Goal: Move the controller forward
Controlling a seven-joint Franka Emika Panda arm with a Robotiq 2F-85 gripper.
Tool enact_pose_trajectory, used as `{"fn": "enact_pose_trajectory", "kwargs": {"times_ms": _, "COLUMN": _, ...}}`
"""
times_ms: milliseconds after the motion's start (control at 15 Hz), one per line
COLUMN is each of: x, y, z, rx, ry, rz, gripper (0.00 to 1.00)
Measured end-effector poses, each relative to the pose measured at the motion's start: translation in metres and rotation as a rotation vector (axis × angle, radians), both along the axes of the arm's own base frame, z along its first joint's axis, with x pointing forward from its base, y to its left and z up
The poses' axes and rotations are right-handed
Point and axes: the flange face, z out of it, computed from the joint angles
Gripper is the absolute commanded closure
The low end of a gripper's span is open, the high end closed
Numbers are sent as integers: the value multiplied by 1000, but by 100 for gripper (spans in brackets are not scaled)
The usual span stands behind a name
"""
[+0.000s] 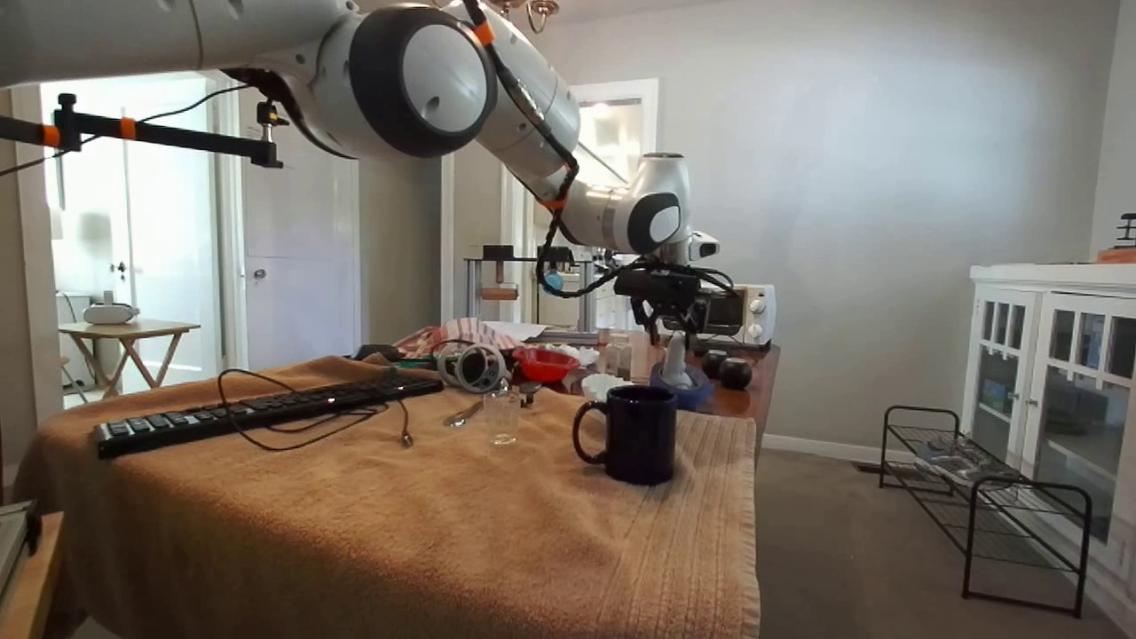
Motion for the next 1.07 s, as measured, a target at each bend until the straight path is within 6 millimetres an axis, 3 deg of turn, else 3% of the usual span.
{"fn": "enact_pose_trajectory", "kwargs": {"times_ms": 200, "x": 1, "y": 1, "z": 0, "rx": -6, "ry": -6, "rz": -10, "gripper": 85}}
{"fn": "enact_pose_trajectory", "kwargs": {"times_ms": 600, "x": 3, "y": -2, "z": 7, "rx": -13, "ry": 15, "rz": -41, "gripper": 86}}
{"fn": "enact_pose_trajectory", "kwargs": {"times_ms": 1067, "x": 3, "y": 5, "z": 88, "rx": -17, "ry": 24, "rz": -15, "gripper": 86}}
